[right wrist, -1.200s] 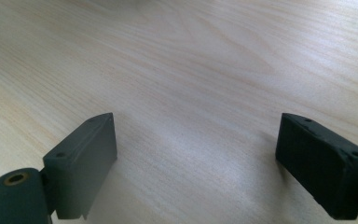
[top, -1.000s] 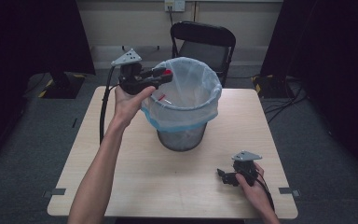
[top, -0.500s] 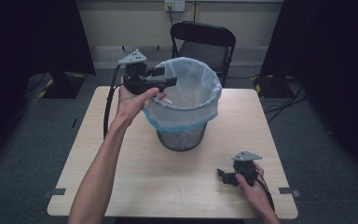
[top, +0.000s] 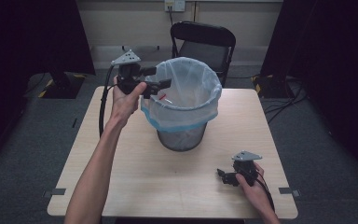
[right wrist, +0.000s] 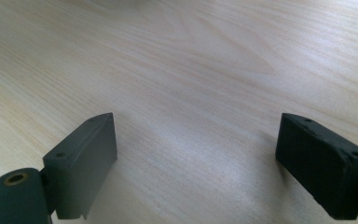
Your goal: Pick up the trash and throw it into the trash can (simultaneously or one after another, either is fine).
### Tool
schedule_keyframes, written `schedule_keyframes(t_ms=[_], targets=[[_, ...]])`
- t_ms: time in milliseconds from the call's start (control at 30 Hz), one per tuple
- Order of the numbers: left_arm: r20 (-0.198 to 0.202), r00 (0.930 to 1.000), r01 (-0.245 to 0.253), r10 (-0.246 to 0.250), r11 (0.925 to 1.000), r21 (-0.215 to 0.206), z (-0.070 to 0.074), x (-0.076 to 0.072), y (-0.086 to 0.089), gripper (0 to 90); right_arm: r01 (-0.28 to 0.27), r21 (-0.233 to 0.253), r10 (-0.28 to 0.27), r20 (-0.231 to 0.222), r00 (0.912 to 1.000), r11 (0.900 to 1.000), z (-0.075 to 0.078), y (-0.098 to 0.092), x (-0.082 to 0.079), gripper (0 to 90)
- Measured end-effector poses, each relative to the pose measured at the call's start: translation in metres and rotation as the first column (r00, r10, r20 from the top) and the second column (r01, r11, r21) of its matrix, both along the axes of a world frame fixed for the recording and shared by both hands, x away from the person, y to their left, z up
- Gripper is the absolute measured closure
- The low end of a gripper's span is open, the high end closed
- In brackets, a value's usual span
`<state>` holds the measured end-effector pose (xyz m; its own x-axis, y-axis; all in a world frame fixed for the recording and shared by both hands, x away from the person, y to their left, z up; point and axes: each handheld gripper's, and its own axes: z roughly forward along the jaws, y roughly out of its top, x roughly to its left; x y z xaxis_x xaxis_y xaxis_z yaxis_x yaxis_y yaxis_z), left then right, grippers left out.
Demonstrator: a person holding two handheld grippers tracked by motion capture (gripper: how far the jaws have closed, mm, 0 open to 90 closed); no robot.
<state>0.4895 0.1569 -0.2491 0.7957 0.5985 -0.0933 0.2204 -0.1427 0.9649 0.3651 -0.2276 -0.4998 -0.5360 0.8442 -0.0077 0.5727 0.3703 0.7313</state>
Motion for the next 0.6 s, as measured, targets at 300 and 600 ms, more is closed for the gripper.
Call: schedule_keyframes(t_ms=[300, 600], targets=[[0.021, 0.9992, -0.033, 0.033, 0.9995, 0.003, 0.004, -0.008, 0.011, 16.5, -0.001, -0.001, 0.001, 0.001, 1.0000, 1.000, 0.000, 0.000, 0.000, 11.5], [-0.009, 0.9986, -0.052, 0.052, 0.9985, -0.014, 0.003, -0.010, 0.032, 16.5, 0.001, -0.001, -0.001, 0.000, 1.0000, 1.000, 0.000, 0.000, 0.000, 11.5]])
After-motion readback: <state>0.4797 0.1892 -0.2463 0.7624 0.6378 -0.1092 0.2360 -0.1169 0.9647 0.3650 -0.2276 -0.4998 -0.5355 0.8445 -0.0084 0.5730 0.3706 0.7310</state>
